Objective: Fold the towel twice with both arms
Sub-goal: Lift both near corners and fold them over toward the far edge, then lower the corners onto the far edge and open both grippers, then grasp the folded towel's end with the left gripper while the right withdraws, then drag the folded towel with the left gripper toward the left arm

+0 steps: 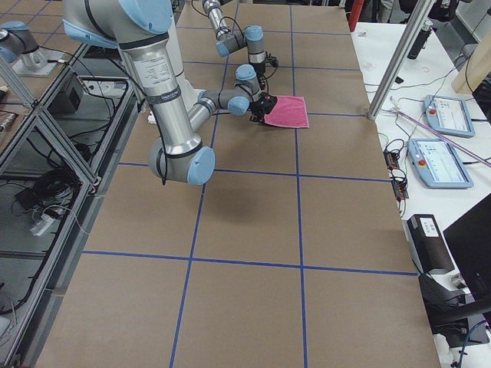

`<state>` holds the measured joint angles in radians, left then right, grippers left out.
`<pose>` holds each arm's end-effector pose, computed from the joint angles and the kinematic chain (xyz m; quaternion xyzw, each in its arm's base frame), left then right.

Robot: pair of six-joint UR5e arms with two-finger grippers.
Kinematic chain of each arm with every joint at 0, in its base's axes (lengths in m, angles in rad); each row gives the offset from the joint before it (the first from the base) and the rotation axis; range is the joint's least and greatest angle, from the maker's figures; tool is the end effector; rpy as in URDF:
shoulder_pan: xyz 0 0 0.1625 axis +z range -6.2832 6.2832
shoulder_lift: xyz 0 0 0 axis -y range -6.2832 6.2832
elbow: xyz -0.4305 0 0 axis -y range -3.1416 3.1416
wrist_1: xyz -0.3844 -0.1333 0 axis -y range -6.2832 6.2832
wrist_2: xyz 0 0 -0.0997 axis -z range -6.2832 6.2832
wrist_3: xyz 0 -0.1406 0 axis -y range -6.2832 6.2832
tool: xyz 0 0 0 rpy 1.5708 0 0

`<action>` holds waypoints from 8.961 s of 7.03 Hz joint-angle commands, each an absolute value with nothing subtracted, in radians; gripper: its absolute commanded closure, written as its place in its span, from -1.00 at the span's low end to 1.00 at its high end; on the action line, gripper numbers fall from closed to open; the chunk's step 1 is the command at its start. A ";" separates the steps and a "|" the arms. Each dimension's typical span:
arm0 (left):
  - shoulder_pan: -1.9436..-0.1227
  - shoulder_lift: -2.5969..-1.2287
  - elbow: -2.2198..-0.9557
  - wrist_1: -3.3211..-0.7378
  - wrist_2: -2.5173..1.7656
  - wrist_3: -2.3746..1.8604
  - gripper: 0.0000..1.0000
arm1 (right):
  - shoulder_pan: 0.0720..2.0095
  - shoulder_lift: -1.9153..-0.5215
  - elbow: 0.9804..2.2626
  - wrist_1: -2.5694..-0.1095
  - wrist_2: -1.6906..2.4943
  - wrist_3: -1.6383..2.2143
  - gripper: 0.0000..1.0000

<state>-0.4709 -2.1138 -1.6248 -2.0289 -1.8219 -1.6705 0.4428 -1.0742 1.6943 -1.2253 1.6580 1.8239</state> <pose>0.5863 -0.4089 0.2954 -0.0142 0.5108 -0.1808 0.8403 -0.5714 -0.4050 0.3153 0.0055 -0.4654 0.2827 0.8387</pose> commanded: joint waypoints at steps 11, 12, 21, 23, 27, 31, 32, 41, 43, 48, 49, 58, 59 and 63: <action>-0.618 -2.205 -1.602 -2.014 -1.878 -1.618 1.00 | 0.478 -1.092 1.832 -1.302 1.562 1.661 1.00; -0.632 -2.241 -1.551 -2.020 -1.878 -1.615 1.00 | 0.498 -1.083 1.809 -1.301 1.563 1.660 1.00; -0.652 -2.298 -1.376 -2.086 -1.878 -1.608 1.00 | 0.580 -0.943 1.513 -1.147 1.577 1.651 1.00; -0.661 -2.316 -1.342 -2.108 -1.878 -1.608 1.00 | 0.584 -0.942 1.511 -1.147 1.577 1.651 1.00; -0.676 -2.316 -1.318 -2.108 -1.878 -1.565 1.00 | 0.586 -0.900 1.450 -1.141 1.578 1.649 1.00; -0.686 -2.319 -1.310 -2.114 -1.878 -1.566 -0.90 | 0.647 -0.899 1.410 -1.112 1.649 1.617 -0.97; -0.696 -2.327 -1.309 -2.114 -1.881 -1.566 -0.99 | 0.679 -0.900 1.410 -1.112 1.705 1.597 -0.98; -0.658 -2.189 -1.353 -2.355 -1.945 -1.633 -0.77 | 0.866 -1.054 1.439 -1.117 2.041 1.074 -0.98; -0.634 -2.187 -1.348 -2.402 -1.931 -1.812 -0.67 | 0.903 -1.089 1.454 -1.117 2.085 1.002 -0.98; -0.611 -2.186 -1.351 -2.405 -1.852 -1.956 -0.57 | 0.900 -1.088 1.454 -1.117 2.080 1.002 -0.98; -0.604 -2.186 -1.351 -2.405 -1.852 -1.959 -0.55 | 0.900 -1.088 1.454 -1.117 2.082 1.002 -0.98; -0.586 -2.172 -1.359 -2.405 -1.845 -1.962 0.20 | 0.899 -1.085 1.453 -1.117 2.080 1.002 -0.98; -0.586 -2.171 -1.364 -2.405 -1.845 -1.959 0.25 | 0.899 -1.085 1.453 -1.117 2.080 1.003 -0.98; -0.586 -2.161 -1.364 -2.424 -1.845 -1.951 0.91 | 0.899 -1.085 1.453 -1.117 2.080 1.003 -0.98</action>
